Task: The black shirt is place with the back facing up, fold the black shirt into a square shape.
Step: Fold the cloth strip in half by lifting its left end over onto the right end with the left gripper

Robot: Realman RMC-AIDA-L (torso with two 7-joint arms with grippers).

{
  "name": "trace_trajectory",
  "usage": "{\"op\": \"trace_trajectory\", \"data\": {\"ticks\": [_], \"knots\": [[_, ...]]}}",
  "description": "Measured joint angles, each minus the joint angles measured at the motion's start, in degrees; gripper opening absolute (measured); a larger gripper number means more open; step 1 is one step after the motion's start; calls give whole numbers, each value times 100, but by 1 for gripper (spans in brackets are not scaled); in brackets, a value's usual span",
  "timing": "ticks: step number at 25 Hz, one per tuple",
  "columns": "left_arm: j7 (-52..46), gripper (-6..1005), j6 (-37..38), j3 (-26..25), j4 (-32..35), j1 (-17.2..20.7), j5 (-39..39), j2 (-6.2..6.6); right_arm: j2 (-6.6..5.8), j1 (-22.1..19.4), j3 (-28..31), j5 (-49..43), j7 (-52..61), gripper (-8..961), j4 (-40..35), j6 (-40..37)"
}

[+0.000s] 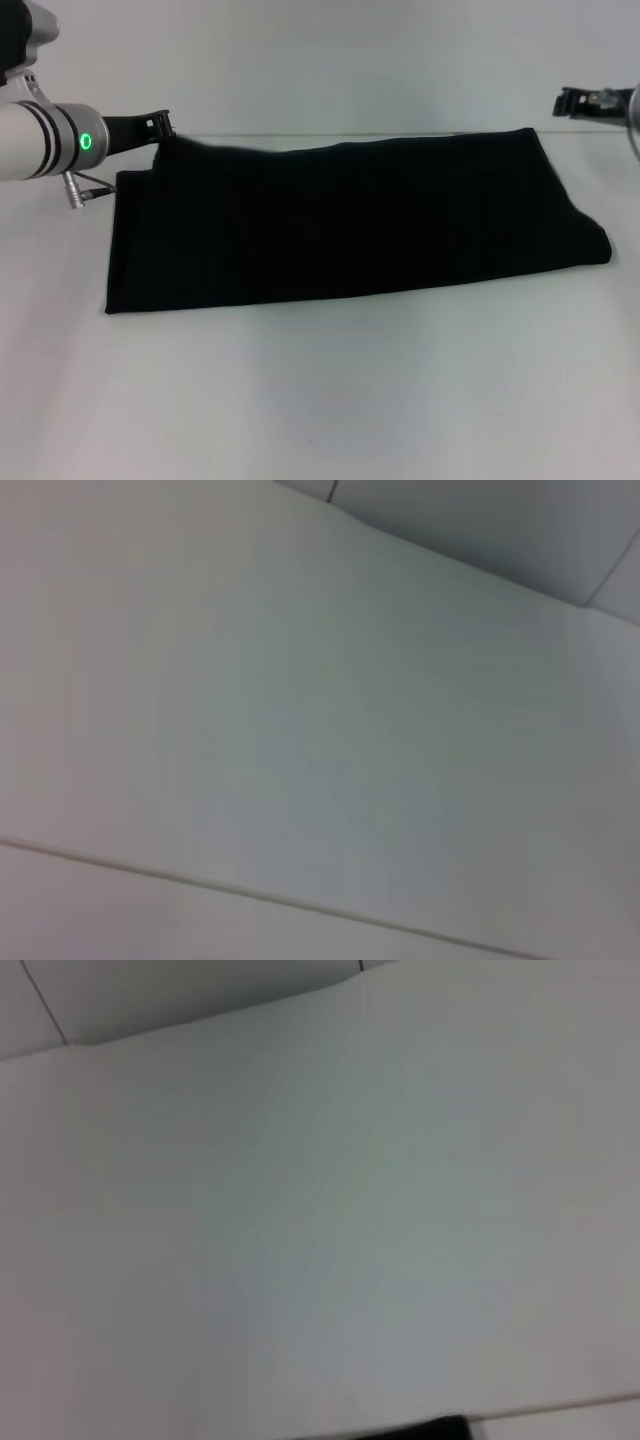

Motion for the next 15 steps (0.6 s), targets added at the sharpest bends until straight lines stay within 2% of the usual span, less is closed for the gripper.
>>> {"op": "trace_trajectory", "data": {"ticks": [3, 5, 7, 8, 10, 11, 13, 15], "knots": [[-82, 51, 105, -17, 59, -14, -43, 19, -237, 25, 29, -88, 72, 75, -187, -471], [-334, 95, 500, -17, 315, 42, -71, 50, -440, 19, 56, -99, 220, 131, -498, -1094], [-724, 139, 1260, -38, 743, 207, -181, 136, -612, -26, 94, -83, 460, 187, -840, -1786], [-832, 161, 1620, -81, 879, 285, -270, 185, -675, -71, 188, -50, 531, 266, -1031, -2119], [-799, 205, 2596, -456, 967, 476, -707, 380, -718, -194, 477, 79, 512, 423, -1340, -2652], [-678, 251, 2998, -706, 931, 556, -918, 453, -703, -293, 696, 272, 365, 464, -1517, -2894], [-183, 342, 3815, -1516, 734, 765, -1357, 536, -600, -578, 1123, 884, -248, 547, -1773, -3288], [311, 434, 4635, -2357, 522, 1023, -1706, 550, -446, -898, 1444, 1772, -1072, 630, -1930, -3584]]}}
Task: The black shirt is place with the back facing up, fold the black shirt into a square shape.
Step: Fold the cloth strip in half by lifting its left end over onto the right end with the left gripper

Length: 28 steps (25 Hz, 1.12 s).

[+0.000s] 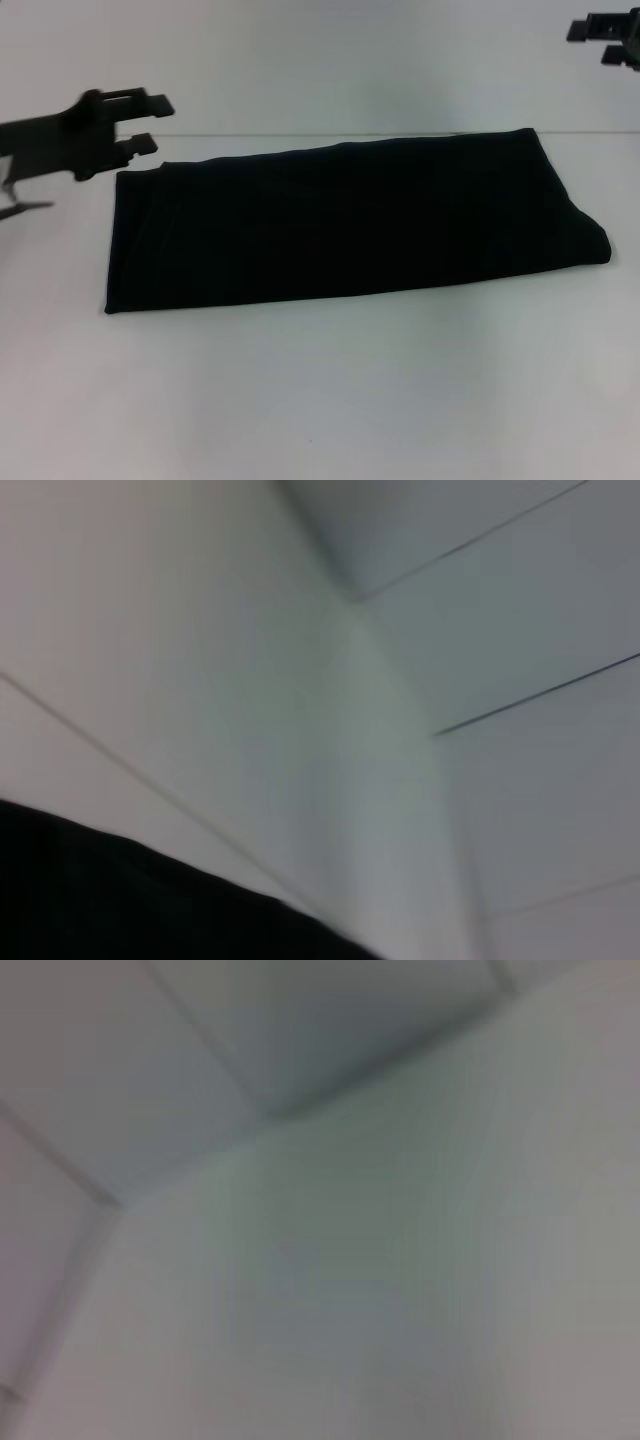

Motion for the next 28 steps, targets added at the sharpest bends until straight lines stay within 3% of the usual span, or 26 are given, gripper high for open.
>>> {"op": "trace_trajectory", "data": {"ticks": [2, 5, 8, 11, 13, 19, 28], "knots": [[157, 527, 557, -374, -62, 221, -80, -4, 227, -455, 218, 1158, -1074, 725, -127, -392], [196, 666, 1192, -455, -75, 515, -44, -25, 545, -1058, 391, 2485, -2398, 868, -162, -1025], [127, 690, 1399, -457, -103, 808, 88, -120, 924, -1723, 485, 3447, -3441, 871, -97, -1605], [-43, 715, 1169, -473, -175, 1061, 111, -262, 1137, -2100, 489, 3706, -4139, 874, -44, -1949], [-155, 711, 964, -470, -226, 1212, 111, -334, 1185, -2249, 493, 3726, -4538, 876, 147, -2188], [-373, 697, 679, -424, -260, 1492, 207, -458, 1104, -2346, 540, 3711, -5554, 881, 754, -2327], [-502, 678, -356, -437, -589, 1452, 363, -594, 1108, -2308, 779, 3748, -5841, 883, 941, -2360]]}}
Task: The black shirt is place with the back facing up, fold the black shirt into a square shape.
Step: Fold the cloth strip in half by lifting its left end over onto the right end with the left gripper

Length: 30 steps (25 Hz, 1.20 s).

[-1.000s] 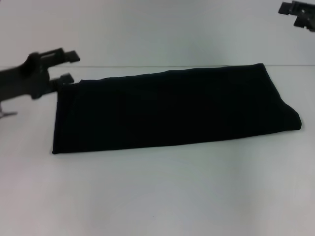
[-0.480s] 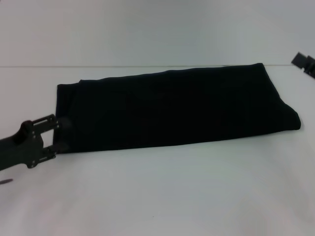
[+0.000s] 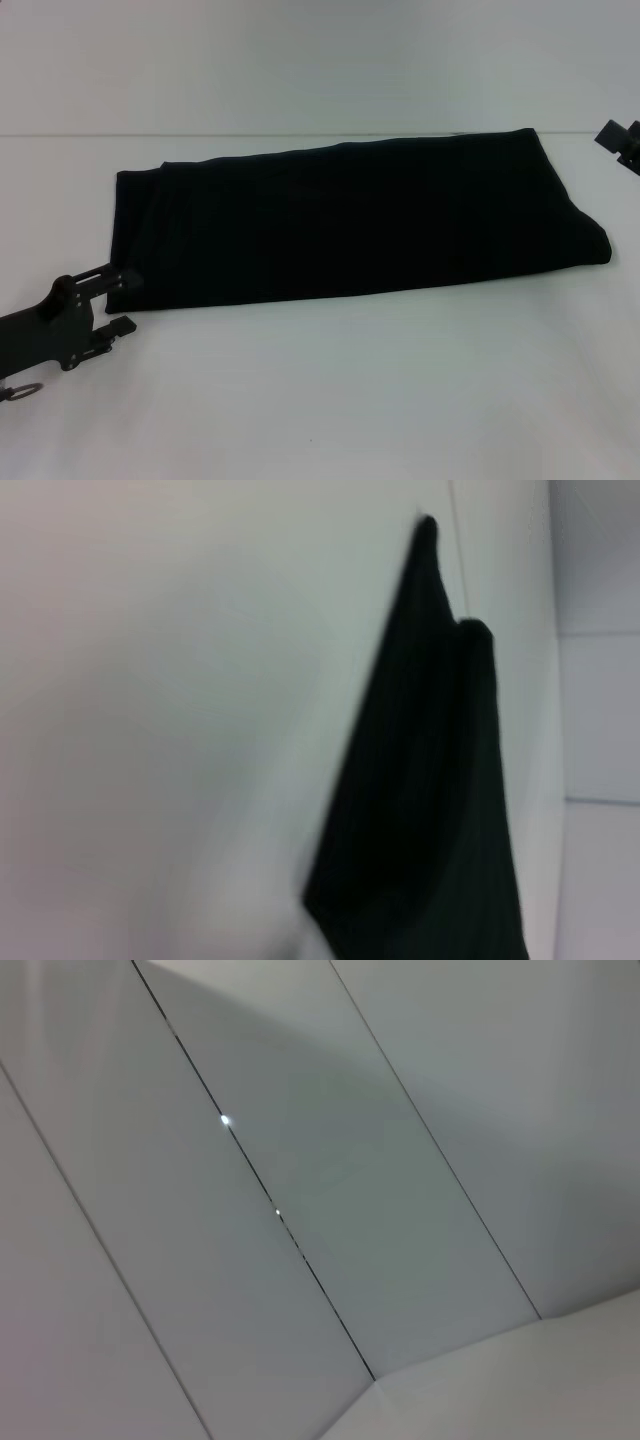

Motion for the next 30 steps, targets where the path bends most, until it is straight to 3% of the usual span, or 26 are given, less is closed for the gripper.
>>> {"op": "trace_trajectory", "data": {"ticks": [30], "knots": [[-509, 611, -602, 7, -121, -116, -117, -67, 43, 11, 217, 14, 100, 882, 17, -19]]}}
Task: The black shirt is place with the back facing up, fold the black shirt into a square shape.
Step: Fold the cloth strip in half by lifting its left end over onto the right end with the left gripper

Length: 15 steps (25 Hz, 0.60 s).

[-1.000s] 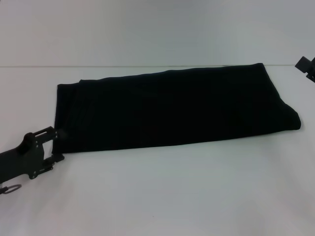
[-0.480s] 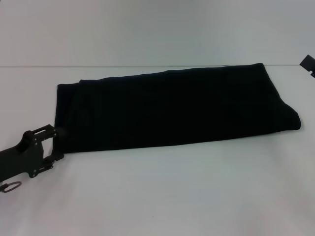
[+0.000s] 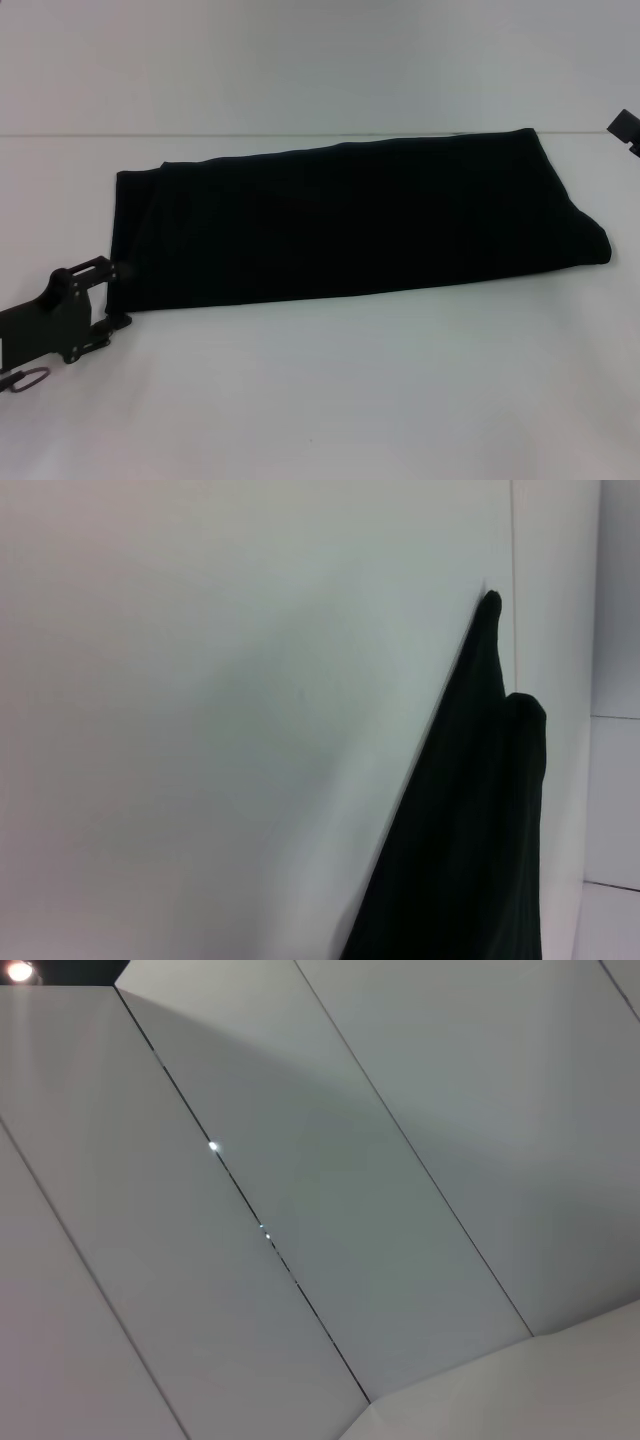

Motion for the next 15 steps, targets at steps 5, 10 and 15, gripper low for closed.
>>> {"op": "trace_trajectory", "data": {"ticks": [5, 10, 15], "knots": [[-14, 600, -298, 76, -203, -205, 0, -4, 0, 0, 17, 0, 13, 882, 4, 23], [51, 589, -648, 86, -333, -582, -2, -30, -12, 0, 61, 0, 101, 883, 10, -10], [220, 578, -765, 80, -340, -959, -23, -77, -25, 0, 137, 0, 167, 883, 10, -65]]}}
